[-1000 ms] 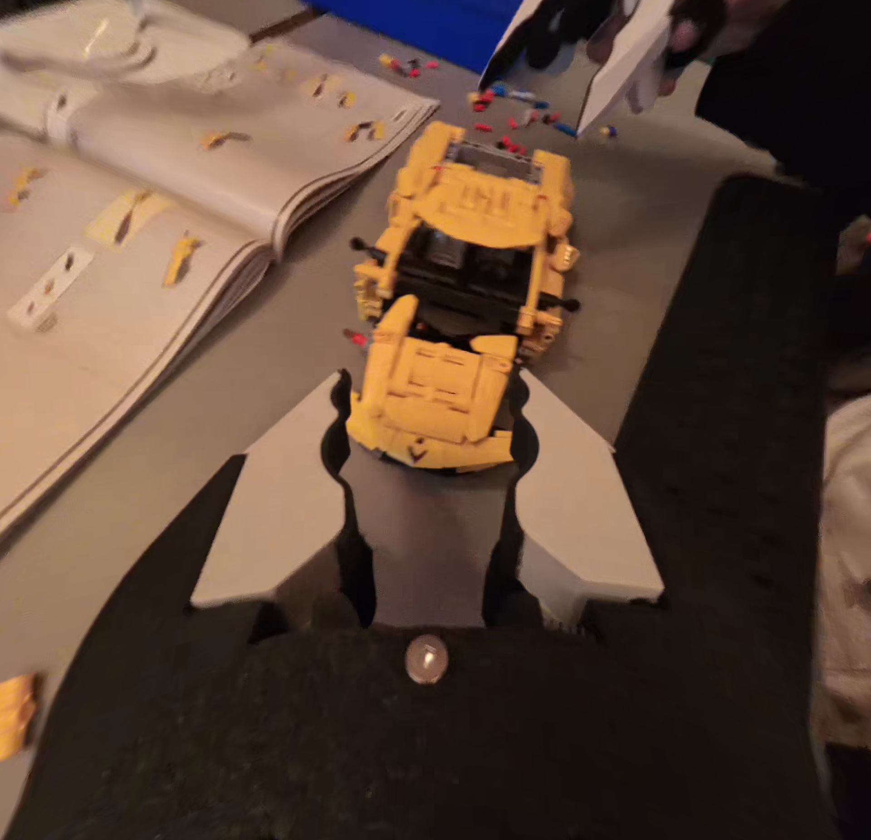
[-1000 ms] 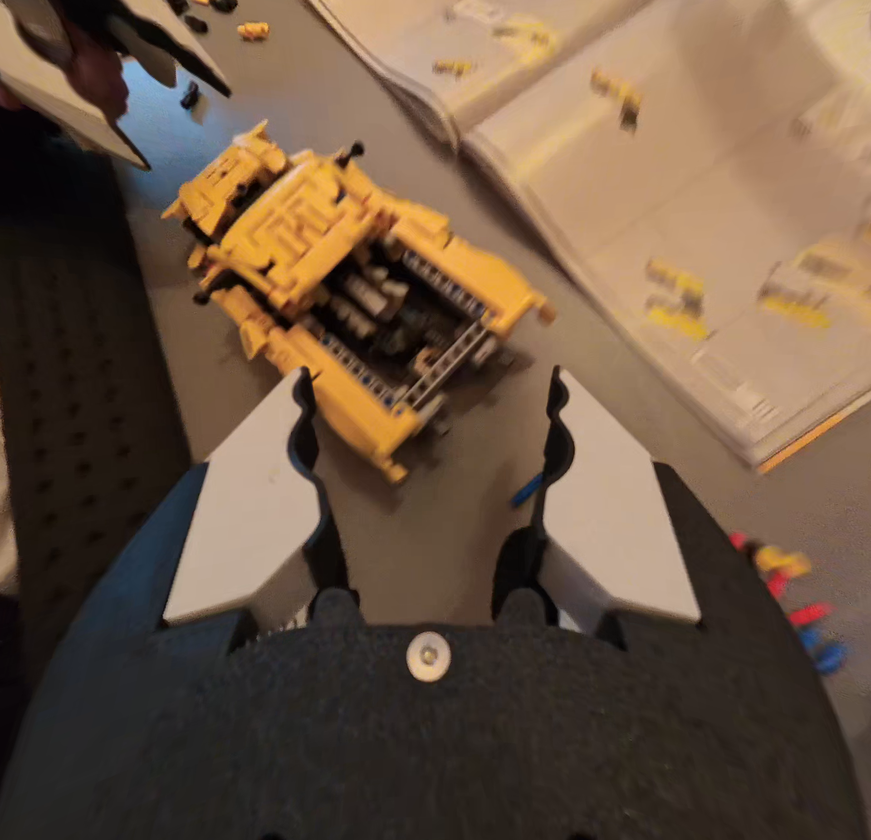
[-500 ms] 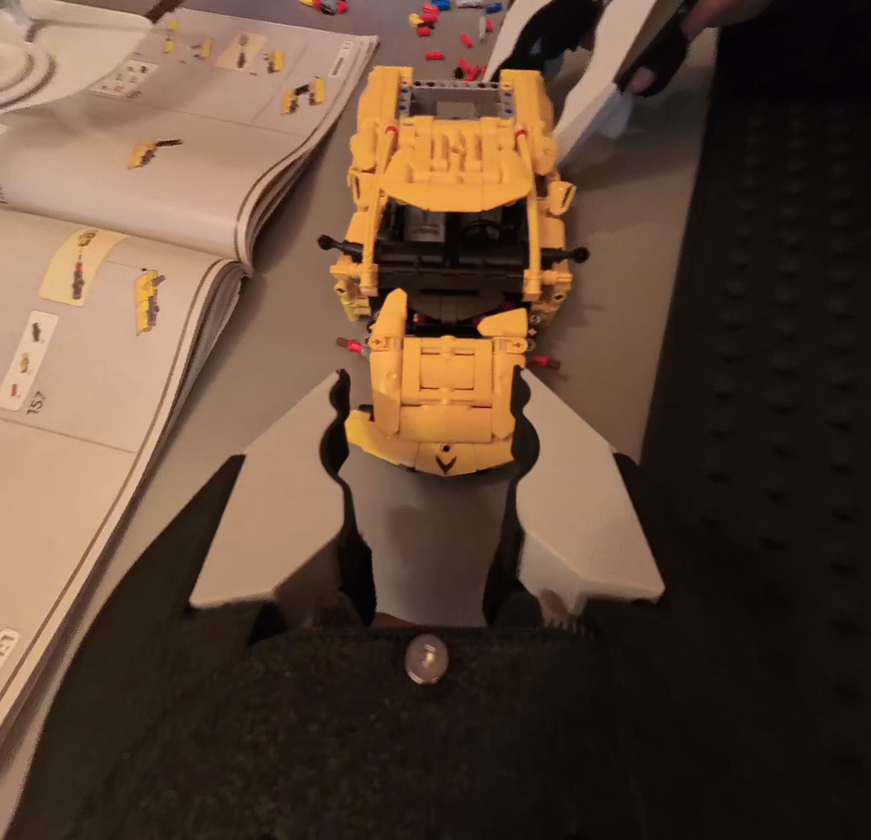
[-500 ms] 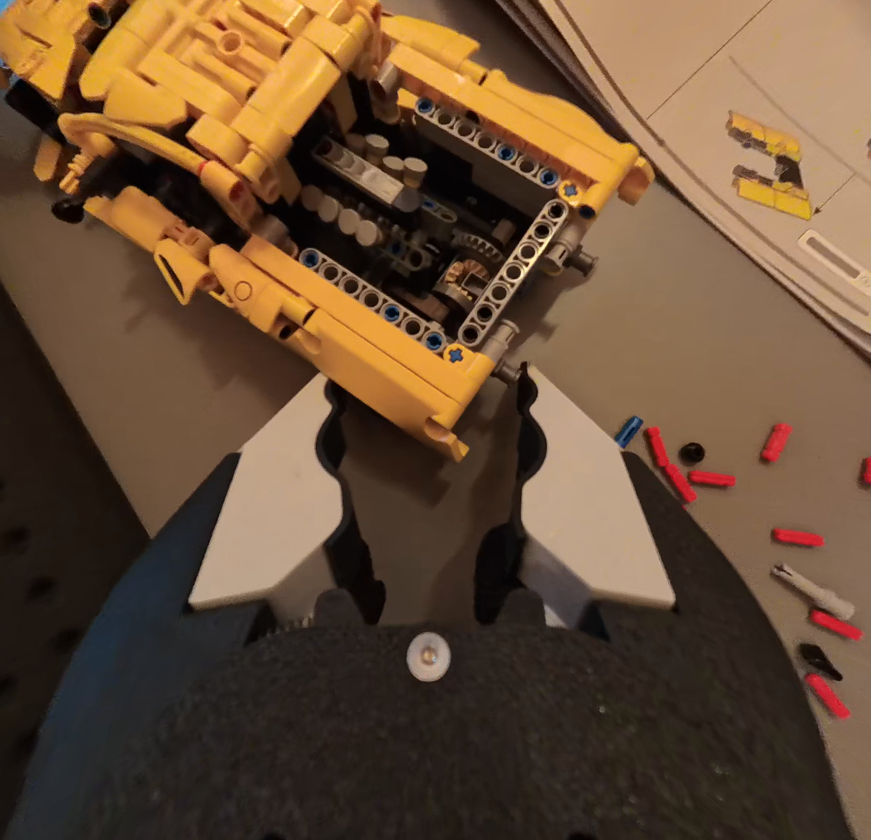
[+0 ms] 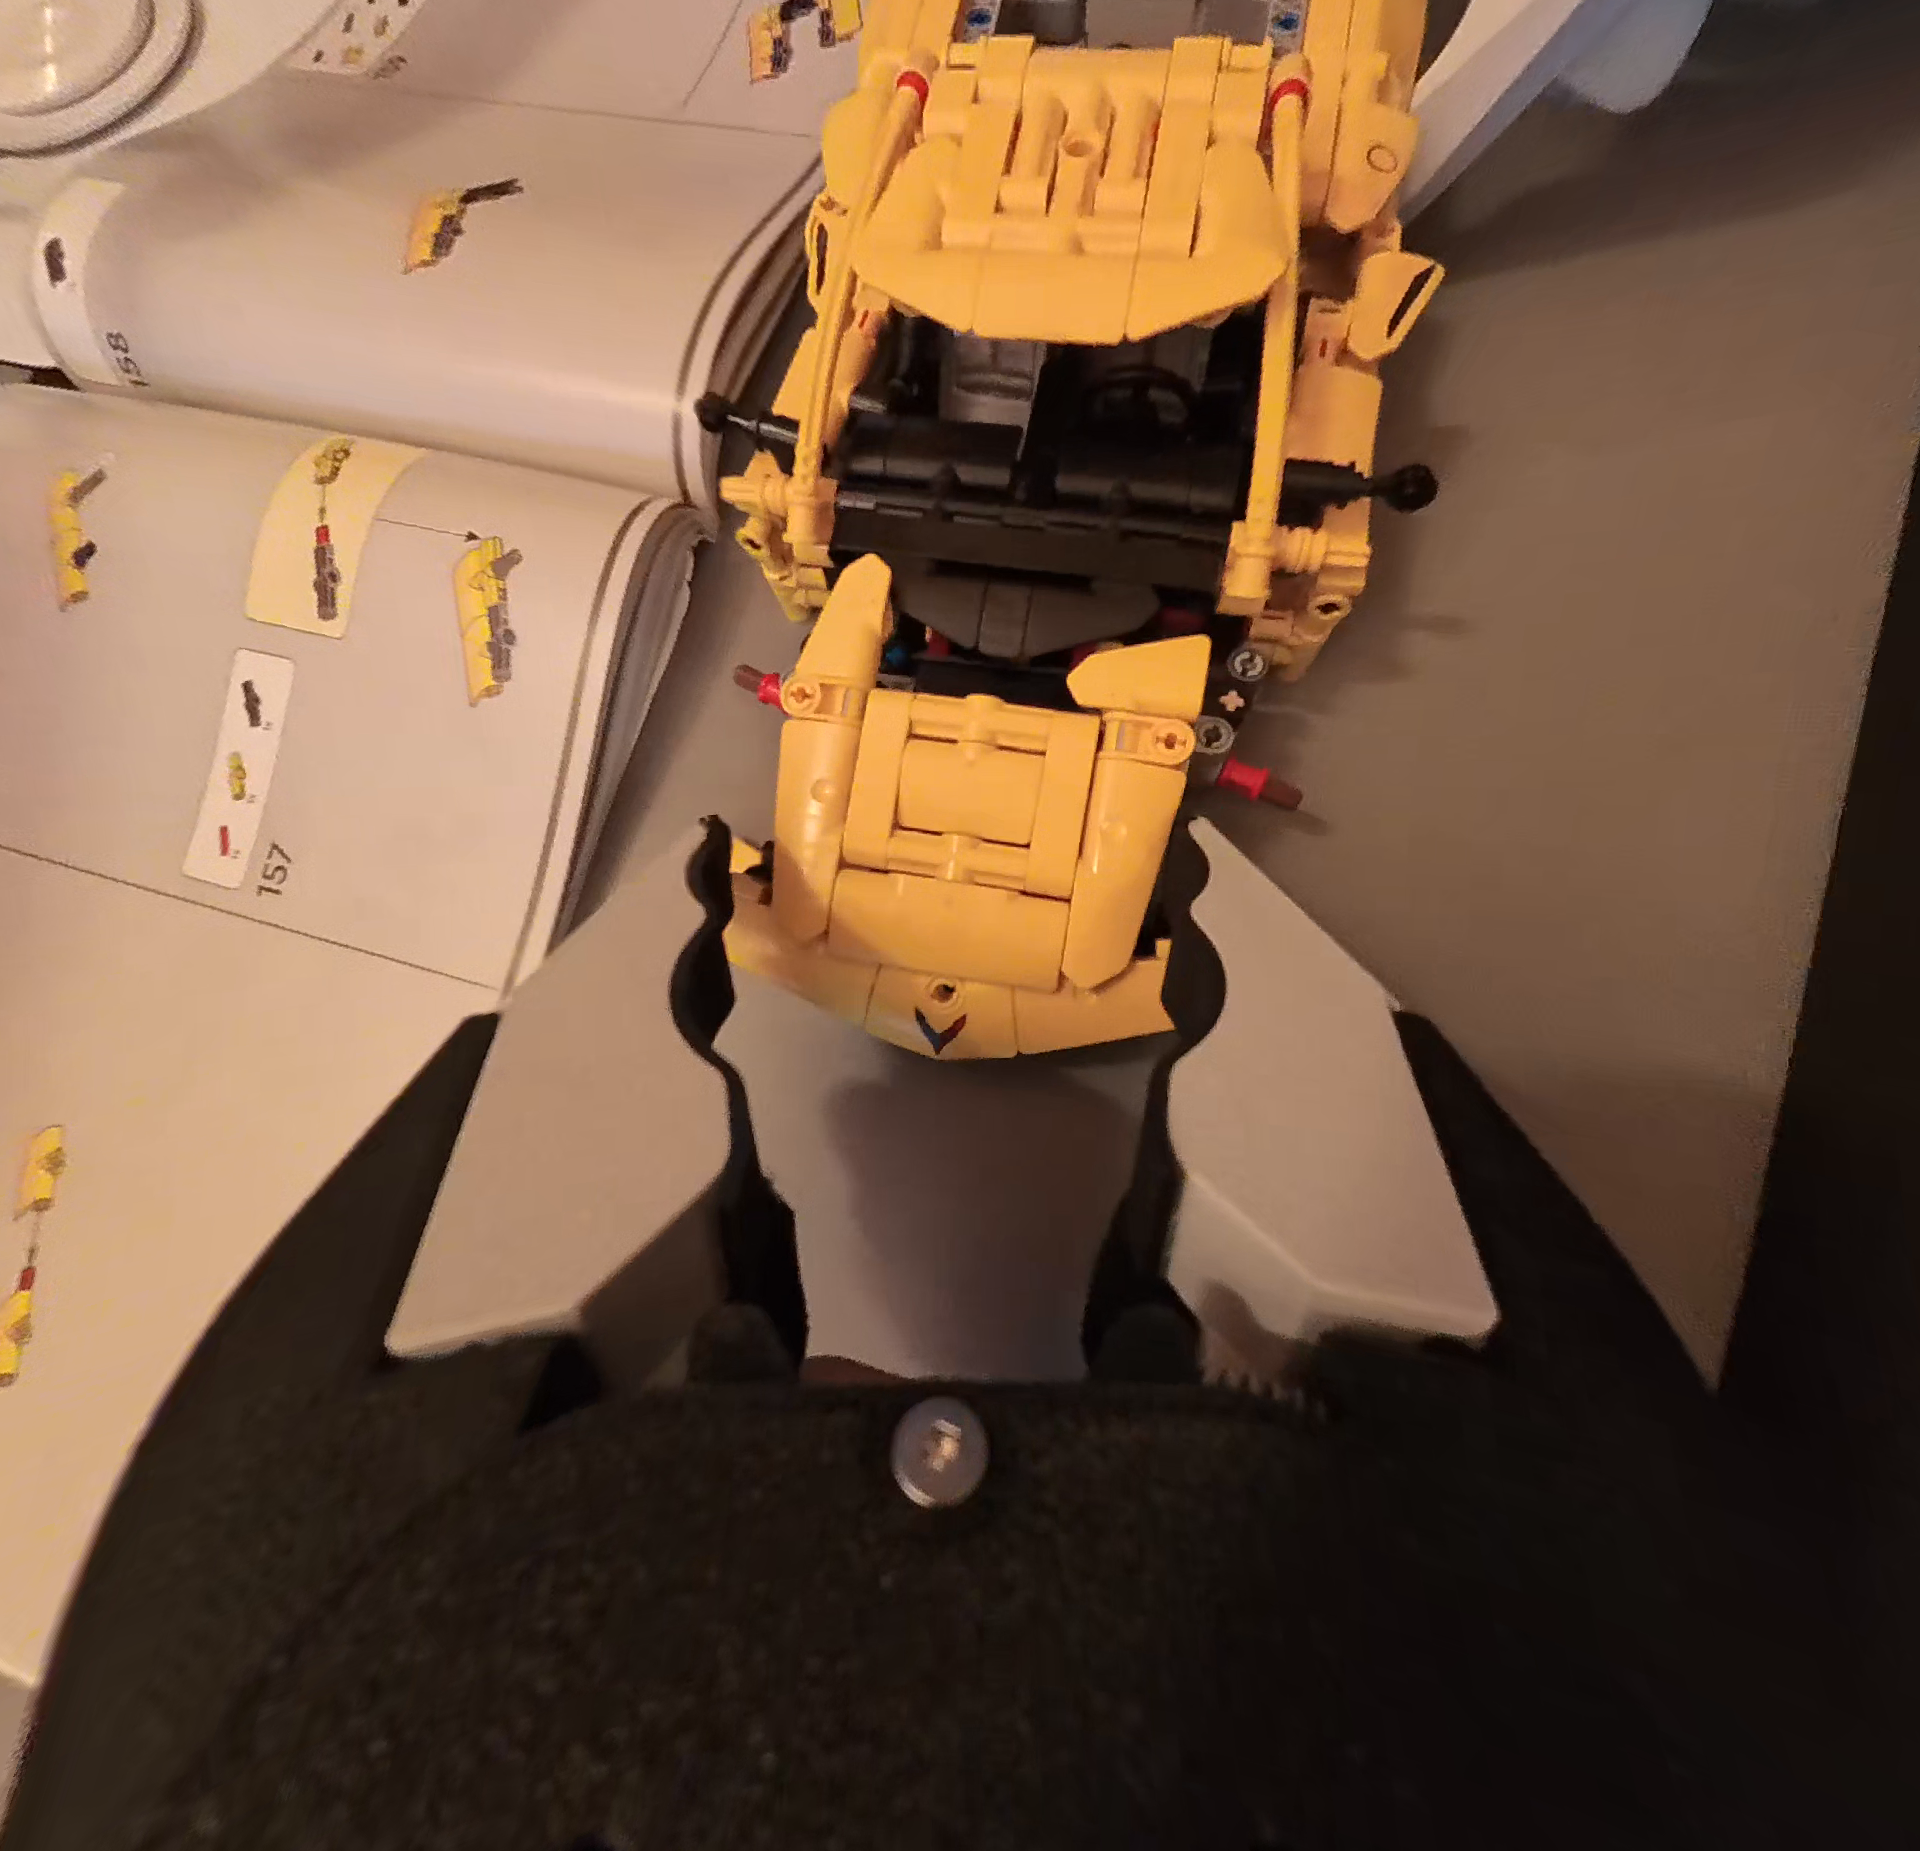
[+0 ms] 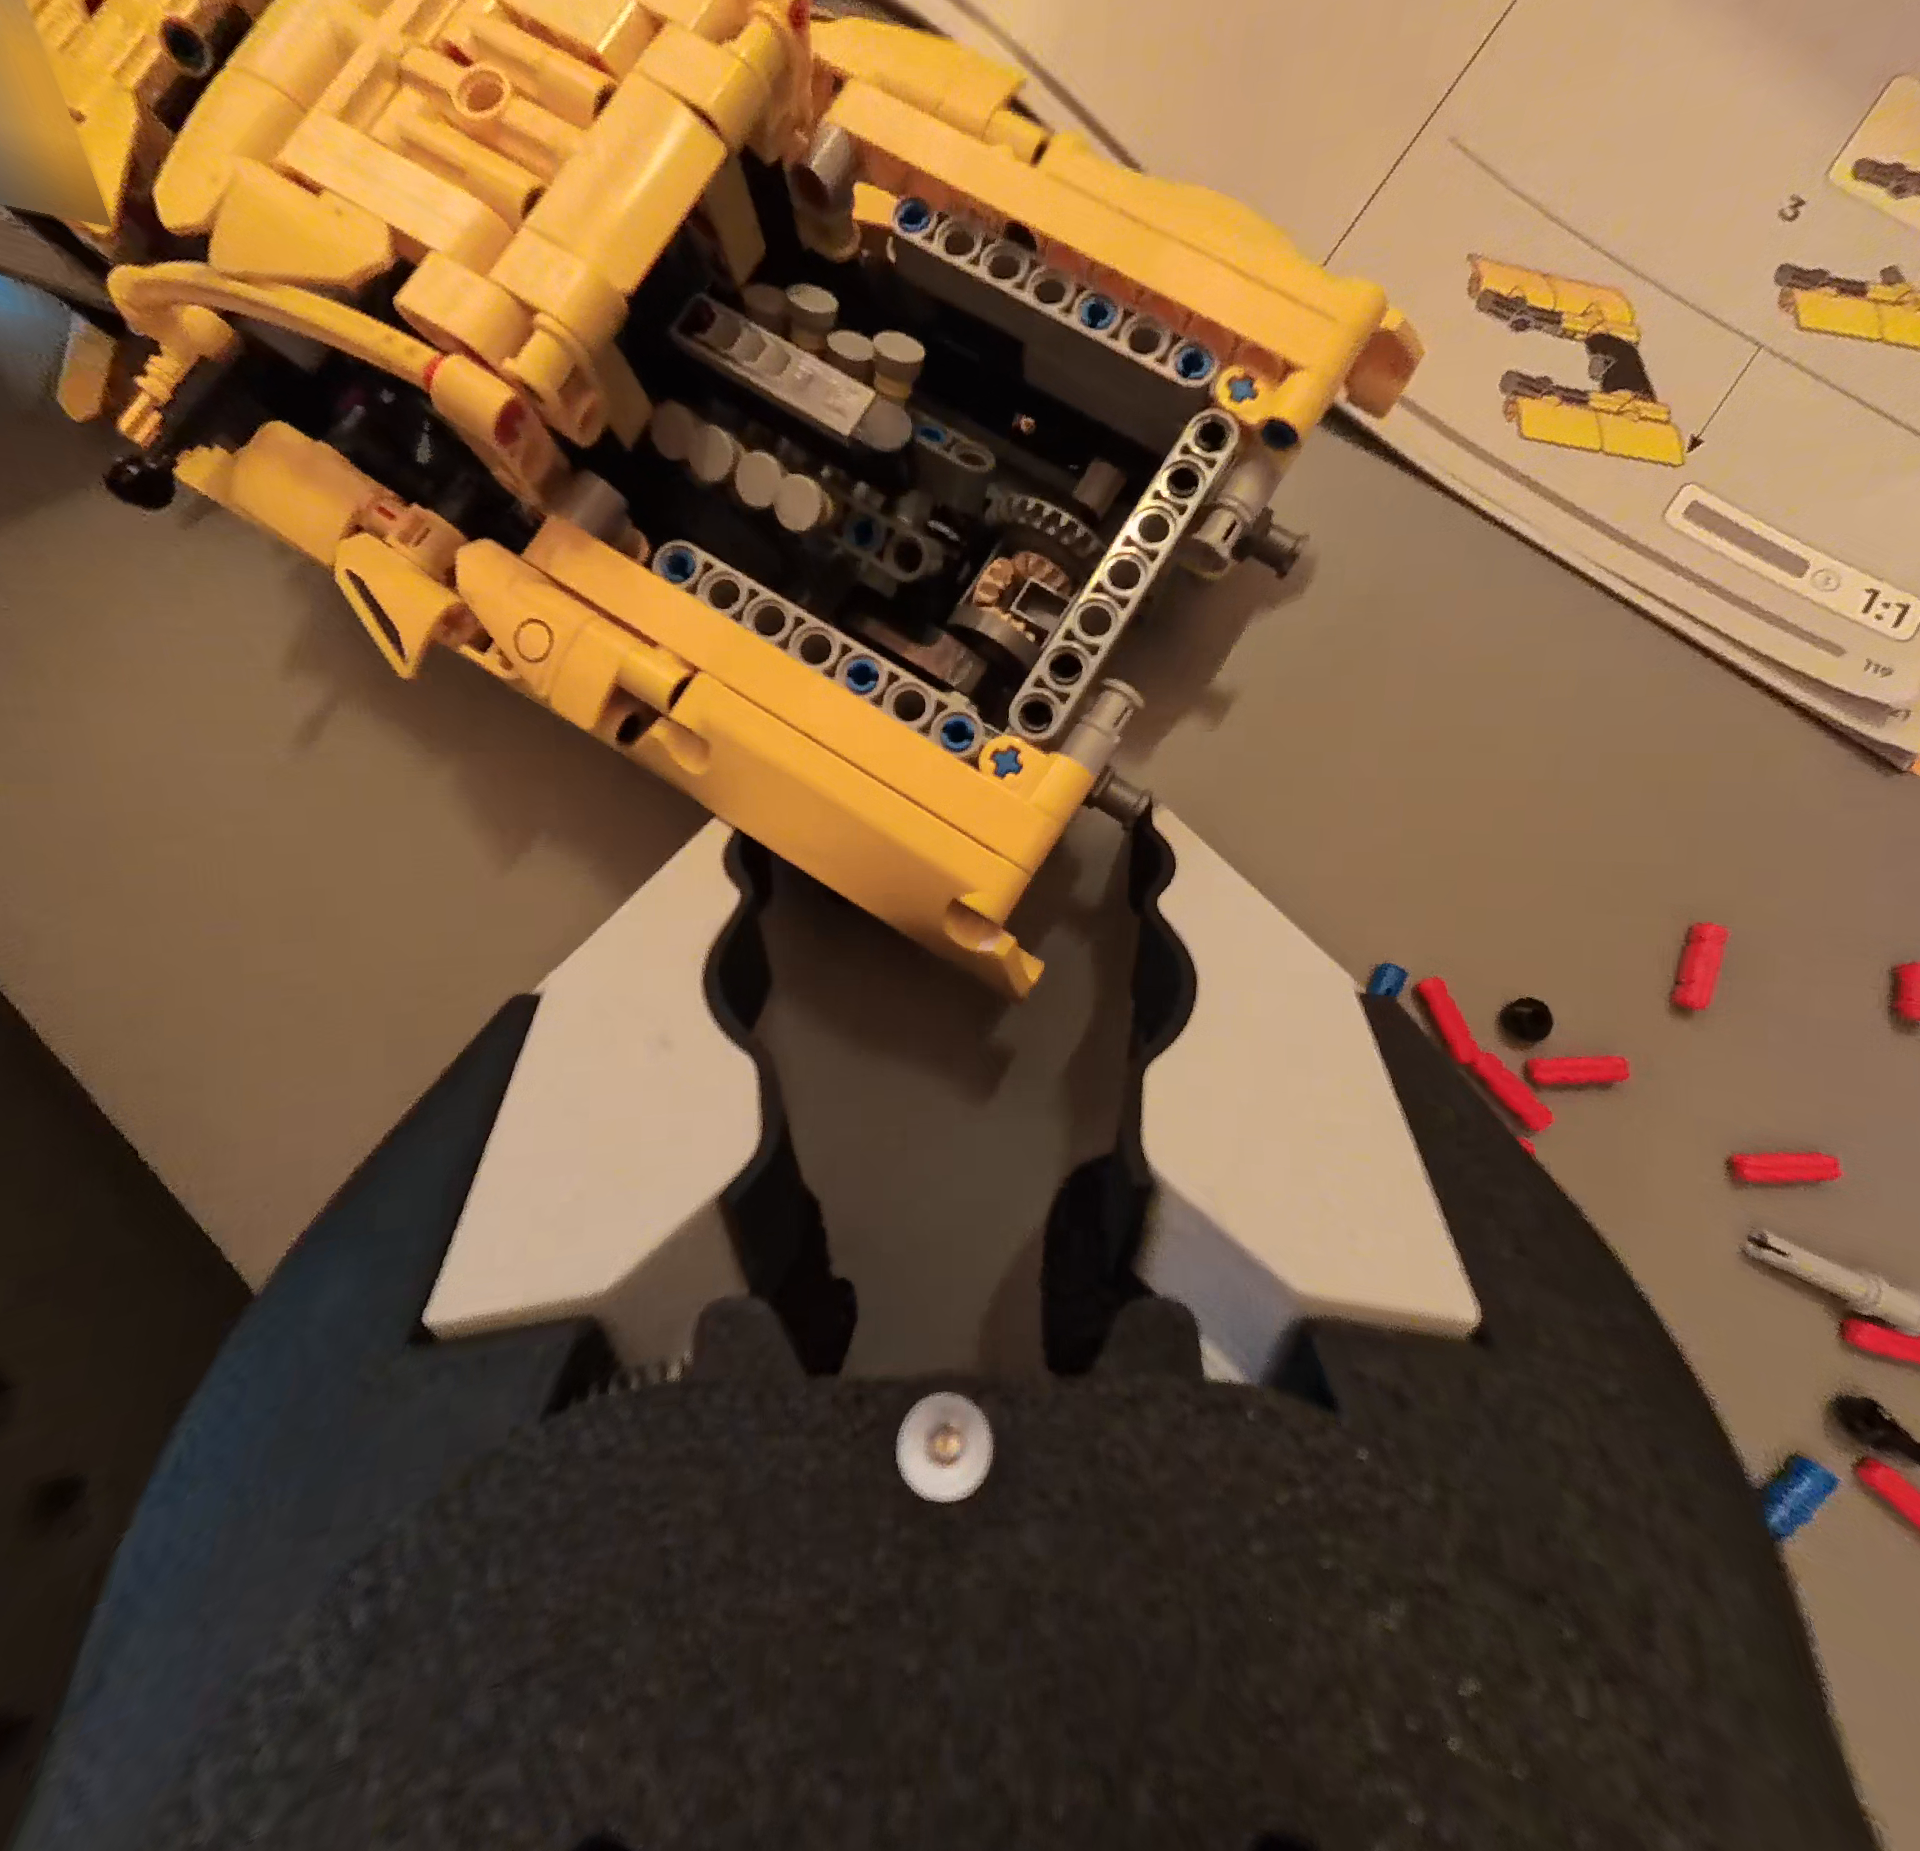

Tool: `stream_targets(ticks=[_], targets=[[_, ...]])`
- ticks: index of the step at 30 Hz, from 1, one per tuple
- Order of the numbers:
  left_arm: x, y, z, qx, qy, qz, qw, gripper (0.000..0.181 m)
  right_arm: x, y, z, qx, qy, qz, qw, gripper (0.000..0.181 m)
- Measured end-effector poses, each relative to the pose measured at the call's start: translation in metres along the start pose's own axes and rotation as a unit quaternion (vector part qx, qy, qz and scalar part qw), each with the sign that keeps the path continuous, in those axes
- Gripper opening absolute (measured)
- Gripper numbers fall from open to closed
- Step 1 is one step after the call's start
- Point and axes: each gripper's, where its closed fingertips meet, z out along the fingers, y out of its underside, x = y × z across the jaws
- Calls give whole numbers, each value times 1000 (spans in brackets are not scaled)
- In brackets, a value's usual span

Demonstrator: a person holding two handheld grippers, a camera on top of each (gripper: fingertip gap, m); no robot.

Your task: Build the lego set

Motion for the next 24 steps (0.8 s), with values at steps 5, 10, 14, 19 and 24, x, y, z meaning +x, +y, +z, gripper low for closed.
stream_targets(ticks=[5,10,14,19,24], targets=[[-1,-5,-4,11,4,-13,1000,83,-3,-1,-3,6,-21,12,1000,73],[-45,-36,-63,191,-60,-211,957,79,23,-8,-37,84,-26,72,994,76],[-102,12,-84,215,-206,-339,893,75,43,-38,-65,267,-69,159,948,71],[-131,55,-97,128,-309,-365,869,69,54,-41,-80,337,-46,168,925,64],[-133,64,-105,125,-321,-369,863,67,64,-34,-76,328,-5,165,930,55]])
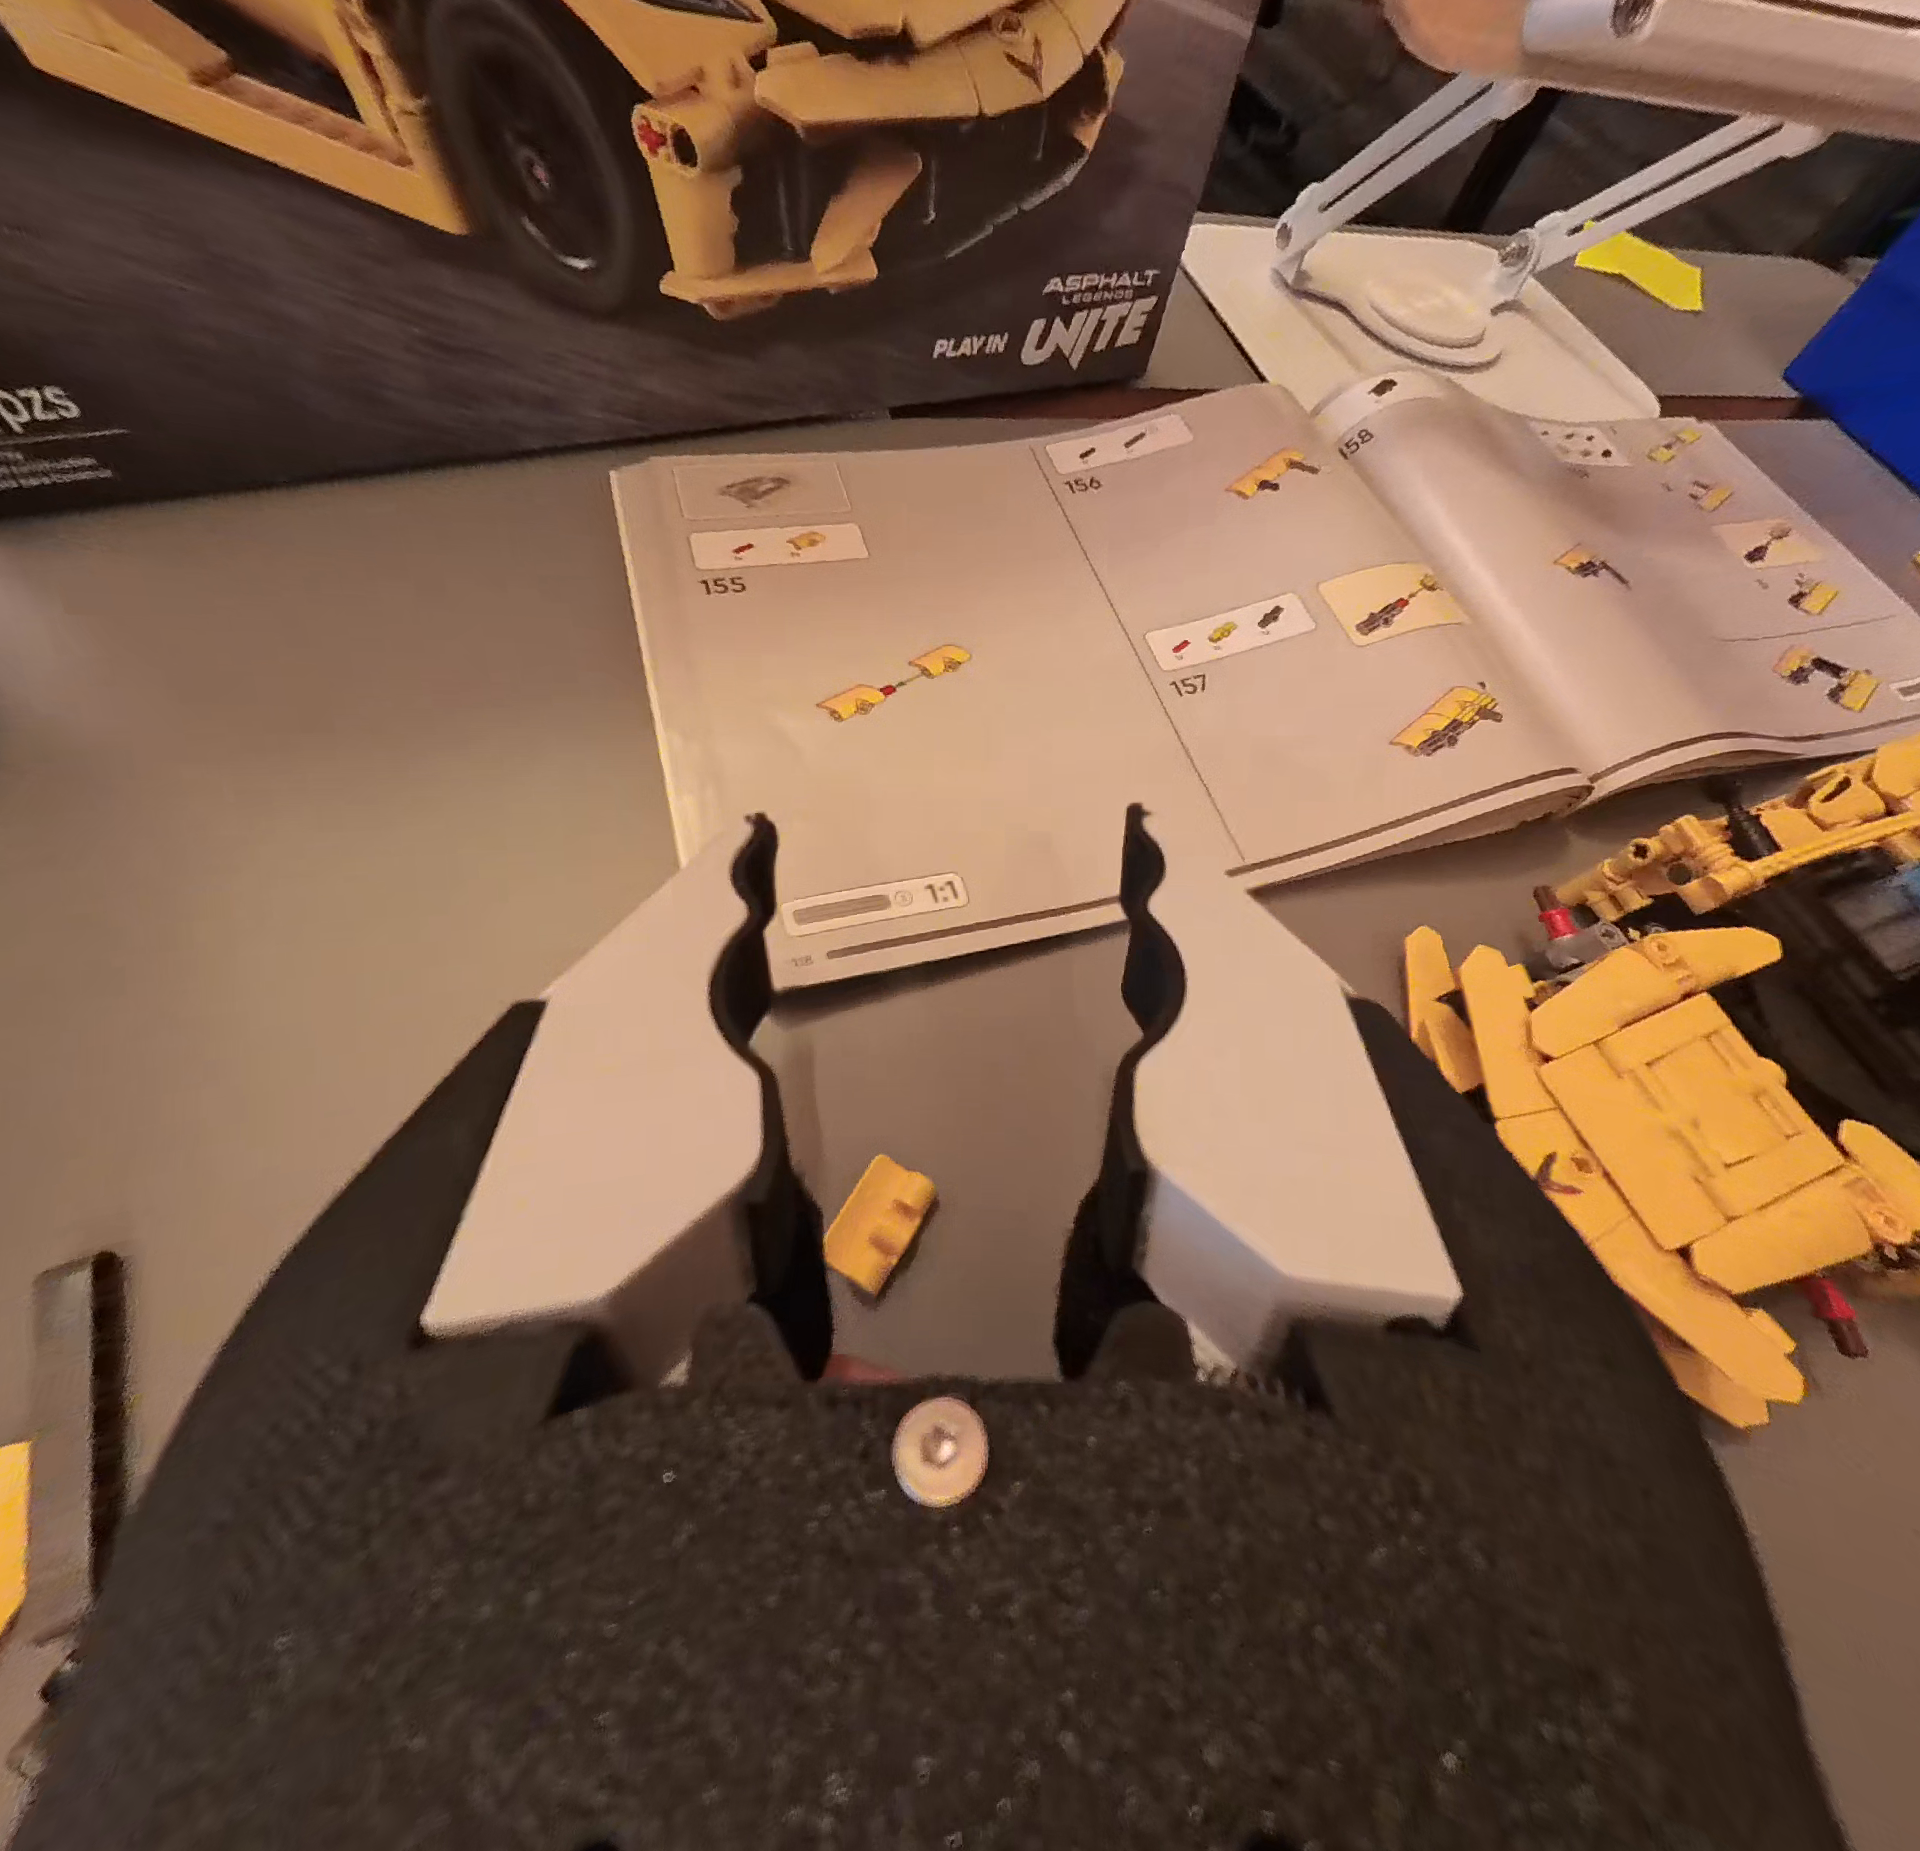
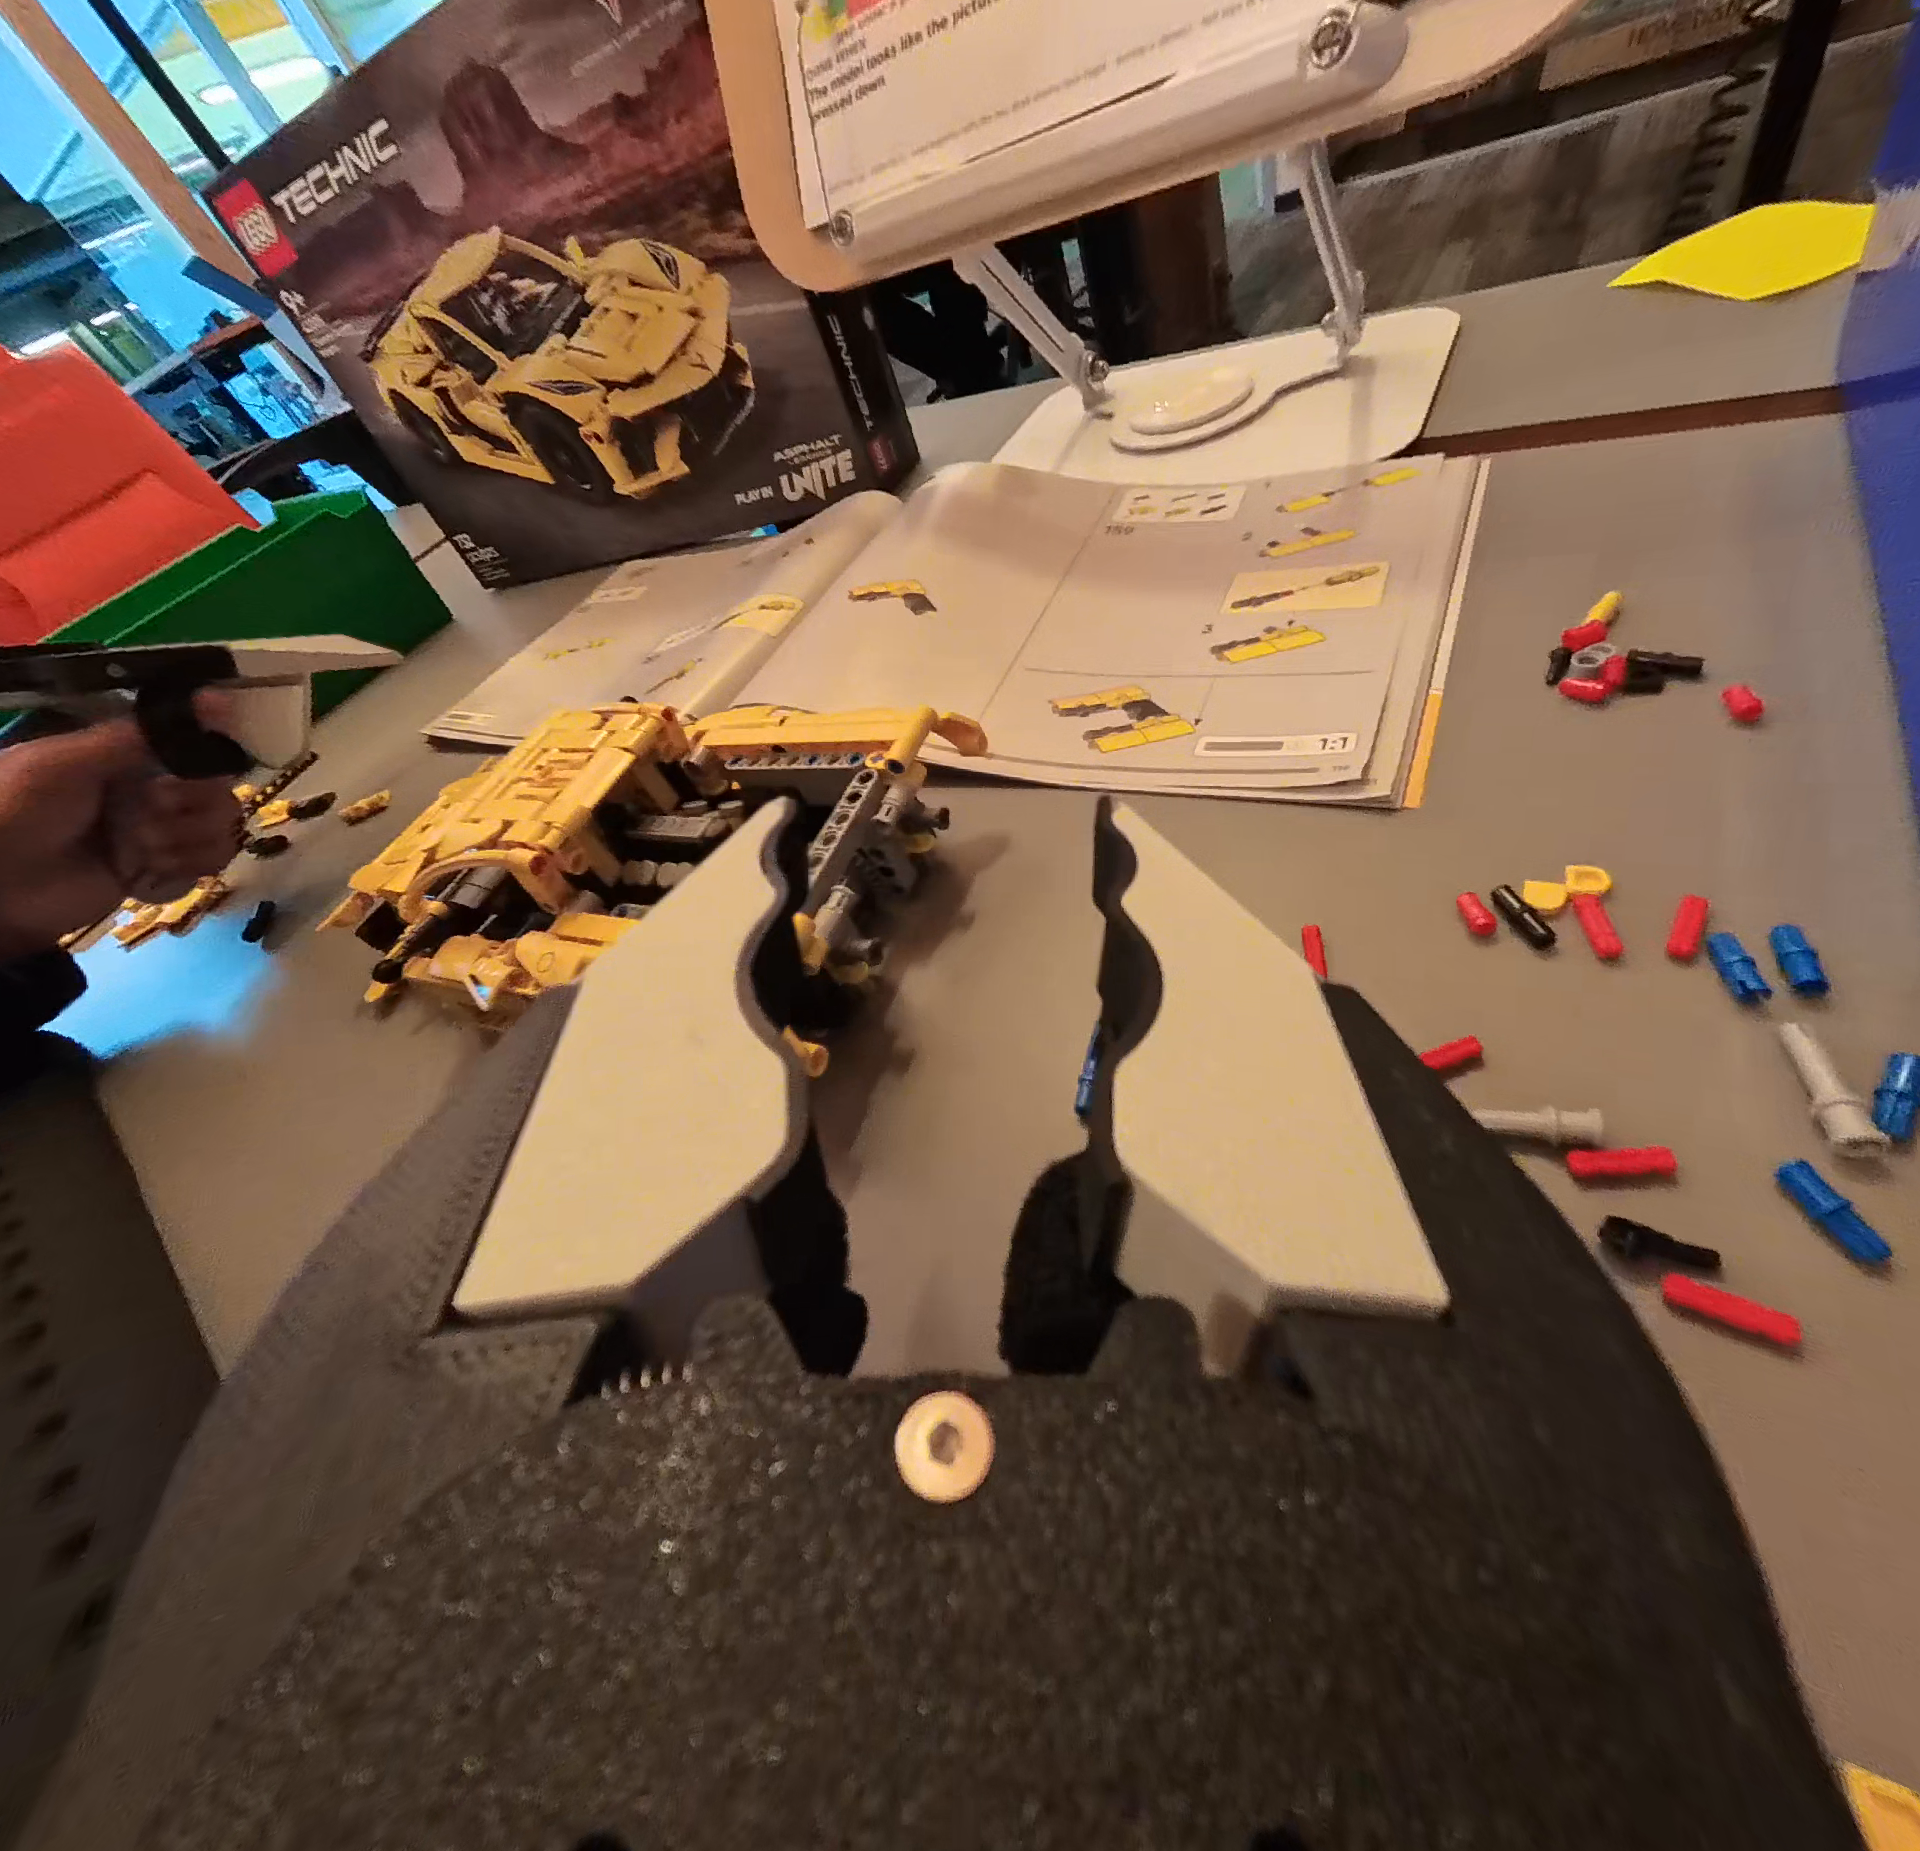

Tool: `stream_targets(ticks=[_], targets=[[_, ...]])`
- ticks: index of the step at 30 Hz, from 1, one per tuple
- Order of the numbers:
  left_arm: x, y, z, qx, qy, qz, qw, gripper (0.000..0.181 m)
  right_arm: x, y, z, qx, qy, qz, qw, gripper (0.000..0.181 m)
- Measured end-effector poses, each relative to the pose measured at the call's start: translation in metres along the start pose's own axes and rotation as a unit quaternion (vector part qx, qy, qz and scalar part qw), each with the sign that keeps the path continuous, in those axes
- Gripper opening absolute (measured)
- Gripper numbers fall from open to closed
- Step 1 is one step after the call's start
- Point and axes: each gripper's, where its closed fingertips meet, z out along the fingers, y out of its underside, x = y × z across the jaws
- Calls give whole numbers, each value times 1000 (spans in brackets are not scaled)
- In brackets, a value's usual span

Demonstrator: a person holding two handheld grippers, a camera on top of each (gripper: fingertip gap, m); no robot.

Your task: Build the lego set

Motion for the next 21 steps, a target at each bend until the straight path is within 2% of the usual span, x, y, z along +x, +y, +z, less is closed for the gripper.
stream_targets(ticks=[4,6,8,10,14,16,18,21], targets=[[-14,8,0,-13,-6,-1,1000,63,4,8,2,-28,1,20,999,46],[-28,13,-1,-17,-26,8,999,54,5,12,3,-36,3,25,999,45],[-36,18,-1,-26,-24,-13,999,55,6,11,4,-37,4,20,999,45],[-32,11,-4,-11,-7,-30,999,54,6,12,4,-39,7,13,999,46],[-36,1,-13,1,-16,-24,1000,54,6,11,3,-34,14,0,999,45],[-43,-20,-35,28,2,-49,998,54,3,8,2,-28,9,-5,1000,46],[-54,-45,-69,66,15,-51,996,54,0,7,2,-26,5,-9,1000,44],[-72,-51,-117,59,12,-7,998,55,-3,7,3,-26,-4,-11,1000,44]])
